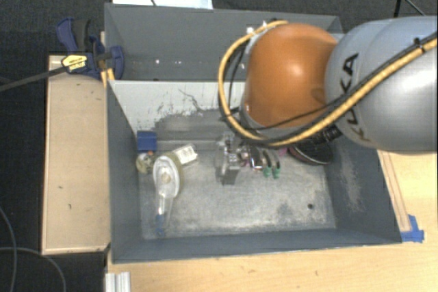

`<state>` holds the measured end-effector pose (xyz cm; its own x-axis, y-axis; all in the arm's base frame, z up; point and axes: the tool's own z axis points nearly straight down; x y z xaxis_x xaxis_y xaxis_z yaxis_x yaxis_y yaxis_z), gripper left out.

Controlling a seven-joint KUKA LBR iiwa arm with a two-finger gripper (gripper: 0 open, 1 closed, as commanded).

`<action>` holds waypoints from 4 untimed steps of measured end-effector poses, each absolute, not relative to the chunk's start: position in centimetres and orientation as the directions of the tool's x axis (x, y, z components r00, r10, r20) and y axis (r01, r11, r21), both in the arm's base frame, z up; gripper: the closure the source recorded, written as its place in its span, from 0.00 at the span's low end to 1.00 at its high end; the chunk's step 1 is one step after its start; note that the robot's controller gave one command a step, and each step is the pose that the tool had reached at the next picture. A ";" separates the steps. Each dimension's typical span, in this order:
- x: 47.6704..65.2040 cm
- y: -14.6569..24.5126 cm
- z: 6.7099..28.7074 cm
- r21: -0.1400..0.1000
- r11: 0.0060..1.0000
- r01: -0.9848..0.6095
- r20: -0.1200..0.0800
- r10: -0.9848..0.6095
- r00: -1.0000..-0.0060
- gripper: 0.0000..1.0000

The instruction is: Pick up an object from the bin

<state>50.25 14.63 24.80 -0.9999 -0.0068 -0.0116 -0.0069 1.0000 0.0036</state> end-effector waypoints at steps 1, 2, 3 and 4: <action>52.2 14.2 18.1 -0.001 0.992 0.127 0.002 0.127 -0.992 1.00; 56.4 19.8 12.9 0.002 0.837 0.547 0.000 0.547 -0.837 1.00; 53.1 19.1 25.1 0.005 0.945 0.326 -0.007 0.326 -0.945 1.00; 49.8 19.8 16.9 -0.004 0.954 0.298 0.007 0.298 -0.954 1.00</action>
Offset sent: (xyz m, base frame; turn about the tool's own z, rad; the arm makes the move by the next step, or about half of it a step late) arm 0.0198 -0.0046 -0.0653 0.1345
